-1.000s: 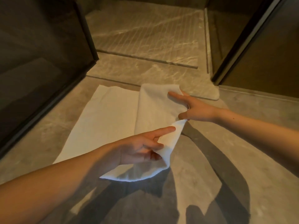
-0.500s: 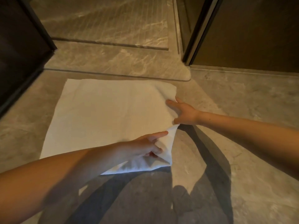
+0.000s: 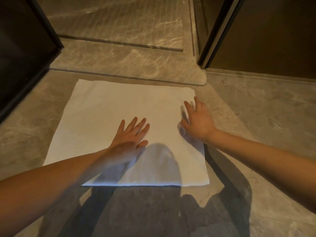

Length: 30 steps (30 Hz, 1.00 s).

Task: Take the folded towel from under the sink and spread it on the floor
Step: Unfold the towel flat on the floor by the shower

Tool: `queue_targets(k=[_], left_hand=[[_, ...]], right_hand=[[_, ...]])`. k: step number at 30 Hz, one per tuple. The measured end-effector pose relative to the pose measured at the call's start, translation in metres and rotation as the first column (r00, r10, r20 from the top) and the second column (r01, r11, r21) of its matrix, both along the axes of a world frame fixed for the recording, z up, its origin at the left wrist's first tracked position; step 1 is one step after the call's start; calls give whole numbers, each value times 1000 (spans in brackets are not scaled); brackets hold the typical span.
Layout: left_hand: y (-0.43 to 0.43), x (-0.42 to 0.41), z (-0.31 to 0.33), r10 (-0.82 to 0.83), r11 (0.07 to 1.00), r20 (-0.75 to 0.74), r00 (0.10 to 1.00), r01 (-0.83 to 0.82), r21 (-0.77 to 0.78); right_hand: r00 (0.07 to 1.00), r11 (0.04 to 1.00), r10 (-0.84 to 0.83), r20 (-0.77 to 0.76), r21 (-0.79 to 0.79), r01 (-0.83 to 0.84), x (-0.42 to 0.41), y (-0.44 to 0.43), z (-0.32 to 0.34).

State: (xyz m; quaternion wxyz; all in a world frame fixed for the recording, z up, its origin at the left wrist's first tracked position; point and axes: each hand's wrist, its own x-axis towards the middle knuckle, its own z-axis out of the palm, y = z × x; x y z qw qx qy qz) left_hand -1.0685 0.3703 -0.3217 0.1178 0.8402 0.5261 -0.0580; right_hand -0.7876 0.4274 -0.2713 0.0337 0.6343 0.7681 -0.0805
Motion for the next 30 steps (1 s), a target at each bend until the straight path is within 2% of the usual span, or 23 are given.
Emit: queue_targets(k=[1,3,6,11,15,19,21,24,26,28,30], left_hand=[[-2,0,-2,-15,1000,-10,1000,15,16],[-4,0,-4,-26,999,4,1000,26,36],[-5,-2,-8,-38,999,4,999,37,31],[-5,-5,-13,-46,999,-5,999,46,1],[-15,-1,-21,16,1000,1,1000,-16,-10],[-42,8,-19,154,983,-2,988,-154,-100],[-55,18,-12,230,955,-1,973,-225,-194],[-55,25,3,283,931,-28,959,-282,-233],[-36,11,14,212,966,60,975,-201,-160],[-14,-19,19,4,1000,103,995,-7,28],[6,-59,18,-171,980,26,985,168,104]], right_hand=[[997,995,76,-35,61,-73,-15,-9,-5],[968,977,210,-136,54,-204,-42,-33,-21],[972,979,196,-127,-28,-201,-58,-64,-51],[976,981,195,-94,36,-193,-52,-69,-67],[951,954,299,-84,32,-297,-44,-59,-71],[864,867,498,-75,14,-498,-35,-36,-64],[785,784,619,-39,-27,-620,-34,-14,-56],[696,698,715,61,-119,-706,-42,20,-37],[740,742,669,69,-113,-661,-55,21,-30],[894,893,448,-11,-45,-448,-75,-4,-30],[975,973,212,-73,-74,-217,-101,-39,-35]])
